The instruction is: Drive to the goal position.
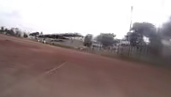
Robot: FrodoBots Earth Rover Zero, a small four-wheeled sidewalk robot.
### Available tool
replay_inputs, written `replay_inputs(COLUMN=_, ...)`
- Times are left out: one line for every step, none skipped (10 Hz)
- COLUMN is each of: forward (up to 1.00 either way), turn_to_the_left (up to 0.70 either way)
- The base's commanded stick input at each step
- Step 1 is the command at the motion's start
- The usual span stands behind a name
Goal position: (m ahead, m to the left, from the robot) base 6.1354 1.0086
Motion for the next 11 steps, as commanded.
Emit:
replay_inputs(forward=0.7, turn_to_the_left=0.0)
replay_inputs(forward=0.7, turn_to_the_left=-0.04)
replay_inputs(forward=0.7, turn_to_the_left=-0.19)
replay_inputs(forward=0.7, turn_to_the_left=-0.24)
replay_inputs(forward=0.7, turn_to_the_left=-0.25)
replay_inputs(forward=0.7, turn_to_the_left=0.0)
replay_inputs(forward=0.7, turn_to_the_left=0.0)
replay_inputs(forward=0.7, turn_to_the_left=0.0)
replay_inputs(forward=0.7, turn_to_the_left=0.0)
replay_inputs(forward=0.7, turn_to_the_left=0.0)
replay_inputs(forward=0.7, turn_to_the_left=0.0)
